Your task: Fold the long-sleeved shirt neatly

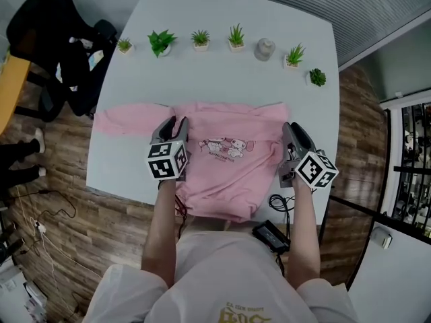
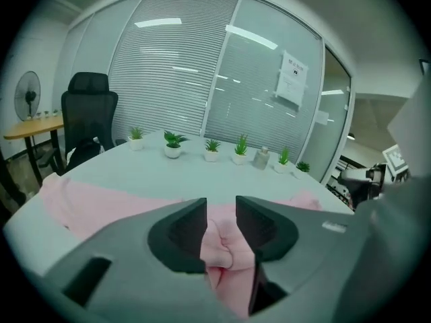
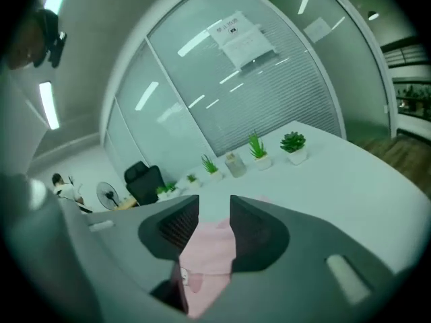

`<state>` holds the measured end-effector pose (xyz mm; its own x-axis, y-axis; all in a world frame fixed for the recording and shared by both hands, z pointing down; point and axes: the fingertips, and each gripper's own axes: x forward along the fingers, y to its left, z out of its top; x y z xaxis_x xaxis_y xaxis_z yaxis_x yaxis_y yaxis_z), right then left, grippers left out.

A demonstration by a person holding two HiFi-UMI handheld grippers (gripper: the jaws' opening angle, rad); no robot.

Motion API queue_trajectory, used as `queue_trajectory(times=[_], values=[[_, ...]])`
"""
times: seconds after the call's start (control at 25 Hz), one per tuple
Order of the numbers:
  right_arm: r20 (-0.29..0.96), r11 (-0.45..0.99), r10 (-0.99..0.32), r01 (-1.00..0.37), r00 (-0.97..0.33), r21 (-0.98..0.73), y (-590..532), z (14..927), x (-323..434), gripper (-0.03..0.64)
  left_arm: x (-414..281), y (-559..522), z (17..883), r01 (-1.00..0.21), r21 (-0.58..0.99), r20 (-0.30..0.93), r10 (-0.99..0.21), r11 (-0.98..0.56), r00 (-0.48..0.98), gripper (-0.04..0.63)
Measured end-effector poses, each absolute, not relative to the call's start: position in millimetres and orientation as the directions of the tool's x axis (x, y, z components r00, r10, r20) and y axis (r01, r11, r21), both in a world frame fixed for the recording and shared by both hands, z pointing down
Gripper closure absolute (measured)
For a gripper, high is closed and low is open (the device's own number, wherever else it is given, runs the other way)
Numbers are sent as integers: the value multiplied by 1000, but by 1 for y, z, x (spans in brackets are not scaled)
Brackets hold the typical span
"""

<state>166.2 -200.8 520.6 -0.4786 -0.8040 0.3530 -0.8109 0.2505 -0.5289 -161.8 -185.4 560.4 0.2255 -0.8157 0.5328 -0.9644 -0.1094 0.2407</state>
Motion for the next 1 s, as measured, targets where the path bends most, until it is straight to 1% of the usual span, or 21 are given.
queue_trajectory(times=[0.08, 0.12, 0.2, 0.28, 0.4, 0.48, 0.52, 0.6, 0.68, 0.84, 1.0], values=[[254, 299, -826, -774, -503, -558, -193, 494, 157, 482, -156, -185, 556, -961, 242, 514, -822, -133, 244, 456], [207, 315, -839, -760, -503, -569, -189, 483, 156, 502, -154, -185, 552, -953, 269, 493, -831, -137, 259, 455], [113, 338, -860, -721, -497, -605, -183, 461, 155, 511, -150, -185, 541, -925, 352, 433, -852, -143, 296, 435], [48, 355, -867, -683, -496, -638, -177, 446, 157, 508, -147, -186, 528, -917, 367, 390, -868, -159, 307, 416], [14, 382, -863, -670, -506, -637, -166, 433, 159, 509, -143, -182, 514, -925, 334, 365, -880, -182, 305, 417], [-18, 400, -856, -639, -517, -657, -156, 425, 158, 547, -143, -177, 502, -925, 335, 331, -896, -181, 296, 417], [-51, 410, -853, -606, -520, -682, -152, 419, 158, 552, -144, -174, 495, -923, 343, 309, -907, -175, 287, 415], [-123, 434, -843, -529, -523, -729, -143, 405, 155, 549, -147, -166, 482, -918, 362, 277, -922, -162, 272, 407], [-165, 463, -825, -478, -540, -746, -131, 394, 150, 529, -146, -155, 473, -914, 373, 269, -925, -156, 268, 399], [-197, 514, -780, -428, -594, -743, -98, 376, 133, 501, -143, -123, 459, -922, 357, 277, -926, -148, 256, 399], [-208, 577, -724, -413, -657, -705, -60, 366, 122, 494, -135, -89, 442, -929, 332, 220, -944, -164, 245, 405]])
